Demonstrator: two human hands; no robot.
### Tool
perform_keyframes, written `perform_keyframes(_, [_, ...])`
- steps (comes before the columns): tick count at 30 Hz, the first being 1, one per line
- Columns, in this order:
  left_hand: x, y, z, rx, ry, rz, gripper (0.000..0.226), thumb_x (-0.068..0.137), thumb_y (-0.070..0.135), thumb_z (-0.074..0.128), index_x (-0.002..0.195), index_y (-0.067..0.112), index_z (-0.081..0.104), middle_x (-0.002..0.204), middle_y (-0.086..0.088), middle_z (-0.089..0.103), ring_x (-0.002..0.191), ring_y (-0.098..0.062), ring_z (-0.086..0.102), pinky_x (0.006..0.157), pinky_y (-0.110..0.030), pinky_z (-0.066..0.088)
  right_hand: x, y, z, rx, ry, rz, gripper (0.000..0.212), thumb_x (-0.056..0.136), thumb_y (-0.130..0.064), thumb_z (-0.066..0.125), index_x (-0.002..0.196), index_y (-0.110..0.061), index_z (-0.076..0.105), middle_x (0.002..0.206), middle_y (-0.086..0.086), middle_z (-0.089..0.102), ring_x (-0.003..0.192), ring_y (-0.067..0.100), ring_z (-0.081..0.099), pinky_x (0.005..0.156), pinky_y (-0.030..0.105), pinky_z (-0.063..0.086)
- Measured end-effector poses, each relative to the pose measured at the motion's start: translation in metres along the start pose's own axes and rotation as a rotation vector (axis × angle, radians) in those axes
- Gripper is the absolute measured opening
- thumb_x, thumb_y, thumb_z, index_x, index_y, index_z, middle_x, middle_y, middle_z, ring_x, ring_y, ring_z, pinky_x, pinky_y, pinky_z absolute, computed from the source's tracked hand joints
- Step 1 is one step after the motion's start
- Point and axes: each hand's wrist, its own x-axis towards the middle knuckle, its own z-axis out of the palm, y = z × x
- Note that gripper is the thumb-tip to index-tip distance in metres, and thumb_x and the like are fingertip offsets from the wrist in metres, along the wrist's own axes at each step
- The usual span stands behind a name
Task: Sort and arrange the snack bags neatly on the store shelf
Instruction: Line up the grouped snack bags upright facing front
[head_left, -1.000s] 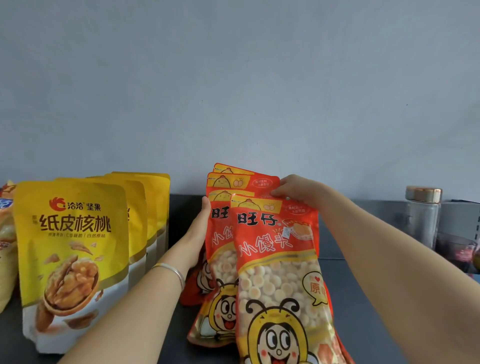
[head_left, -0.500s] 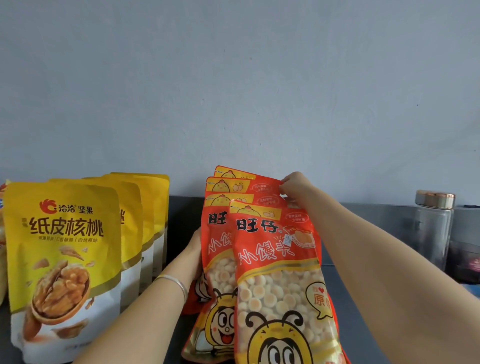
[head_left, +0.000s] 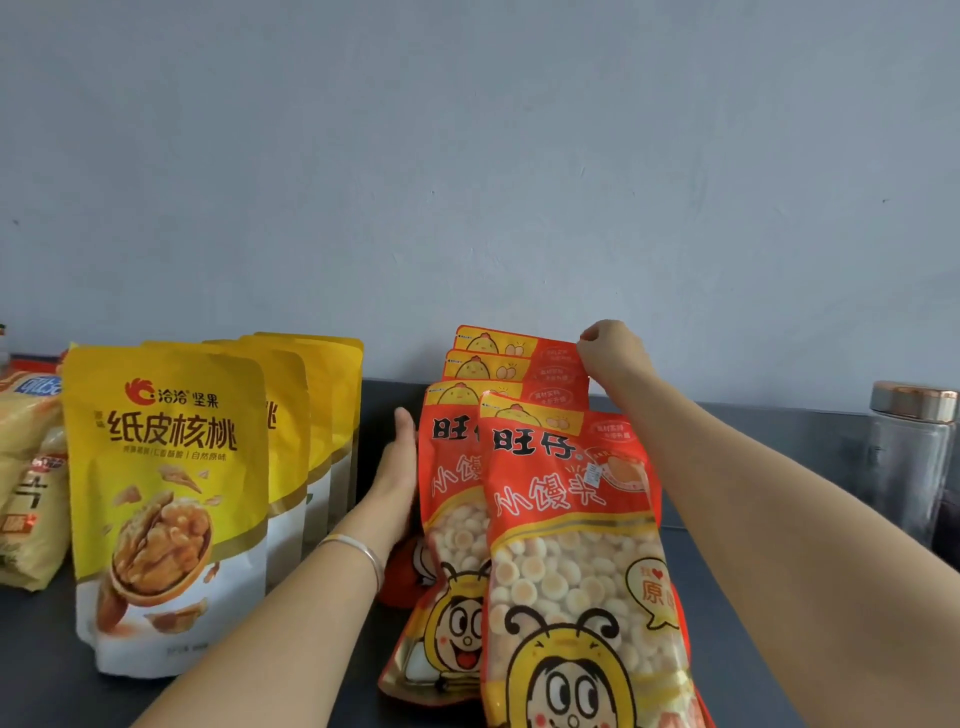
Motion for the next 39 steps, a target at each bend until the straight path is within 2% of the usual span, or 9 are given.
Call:
perform_keyframes(2, [-0.008,0.004,-0.001,0.034,-0.001,0.058,0.066,0.094,0.061,0.016,0.089,0.022,0.068,0.089,-0.009,0.072,0.088,-0.027,0.068,0.088,-0.043,0.052,-0.004,-0.004,-0.003,-0.079,-0.016,-0.048,0.039,0.092,-0.019,0.045,0.130,-0.015,0.054,0.130,0.011,0.054,0.111,0.032,0.056,0.087,0.038,0.049])
perform_keyframes(6, [-0.025,0.006,-0.001,0.085,-0.074,0.125,0.052,0.096,0.057,0.022,0.105,0.026,0.062,0.098,-0.003,0.070,0.091,-0.020,0.067,0.078,-0.035,0.052,-0.018,-0.011,-0.006,-0.210,-0.065,-0.152,0.039,0.093,-0.022,0.048,0.131,-0.017,0.053,0.134,0.011,0.048,0.113,0.033,0.054,0.083,0.038,0.048])
perform_keyframes(10, [-0.039,-0.003,-0.001,0.154,-0.068,0.149,0.042,0.096,0.050,0.038,0.127,0.024,0.046,0.112,-0.002,0.063,0.101,-0.020,0.062,0.088,-0.039,0.050,-0.040,-0.005,-0.016,-0.255,-0.008,-0.171,0.040,0.094,-0.025,0.047,0.133,-0.019,0.050,0.135,0.010,0.045,0.112,0.033,0.054,0.087,0.044,0.051])
perform_keyframes(15, [-0.055,-0.012,-0.002,0.165,-0.055,0.166,0.047,0.096,0.046,0.043,0.138,0.027,0.032,0.122,-0.002,0.056,0.105,-0.019,0.057,0.081,-0.034,0.047,-0.077,0.017,-0.025,-0.149,0.015,-0.045,0.047,0.095,-0.033,0.047,0.139,-0.016,0.042,0.138,0.012,0.042,0.113,0.036,0.054,0.081,0.042,0.050])
perform_keyframes(20, [-0.067,-0.019,-0.008,0.332,0.025,0.235,0.073,0.093,0.047,0.048,0.150,0.025,0.009,0.151,-0.008,0.028,0.136,-0.029,0.033,0.108,-0.051,0.032,-0.120,0.027,-0.025,0.021,0.056,0.178,0.059,0.093,-0.043,0.050,0.140,-0.010,0.036,0.139,0.015,0.043,0.119,0.035,0.051,0.091,0.045,0.048])
perform_keyframes(24, [-0.080,-0.016,-0.010,0.583,0.125,0.456,0.068,0.089,0.055,0.047,0.146,0.026,0.025,0.147,-0.008,0.033,0.133,-0.028,0.035,0.104,-0.054,0.036,-0.152,0.026,-0.023,0.098,0.027,0.307,0.059,0.091,-0.050,0.052,0.130,-0.007,0.043,0.126,0.013,0.056,0.109,0.031,0.058,0.082,0.038,0.048])
perform_keyframes(30, [-0.104,-0.030,-0.010,0.498,-0.188,0.174,0.090,0.078,0.070,0.051,0.149,0.034,0.009,0.152,-0.008,0.022,0.137,-0.035,0.027,0.108,-0.058,0.026,-0.192,0.030,-0.027,0.292,-0.106,0.488,0.075,0.076,-0.068,0.060,0.118,-0.005,0.057,0.106,0.010,0.068,0.094,0.029,0.067,0.089,0.043,0.055])
perform_keyframes(34, [-0.112,-0.031,-0.014,0.381,-0.239,0.130,0.097,0.072,0.076,0.051,0.149,0.034,0.010,0.154,-0.008,0.020,0.140,-0.035,0.021,0.110,-0.057,0.023,-0.206,0.028,-0.026,0.308,-0.217,0.556,0.110,0.042,-0.083,0.070,0.123,-0.011,0.053,0.112,0.008,0.068,0.100,0.030,0.066,0.091,0.045,0.054])
perform_keyframes(39, [-0.120,-0.023,-0.002,0.322,-0.233,0.190,0.107,0.060,0.079,0.060,0.147,0.039,0.012,0.154,-0.003,0.015,0.140,-0.033,0.020,0.110,-0.058,0.024,-0.225,0.005,-0.010,0.226,-0.009,0.381,0.085,0.063,-0.079,0.063,0.119,-0.016,0.052,0.106,0.002,0.067,0.093,0.023,0.067,0.087,0.042,0.055])
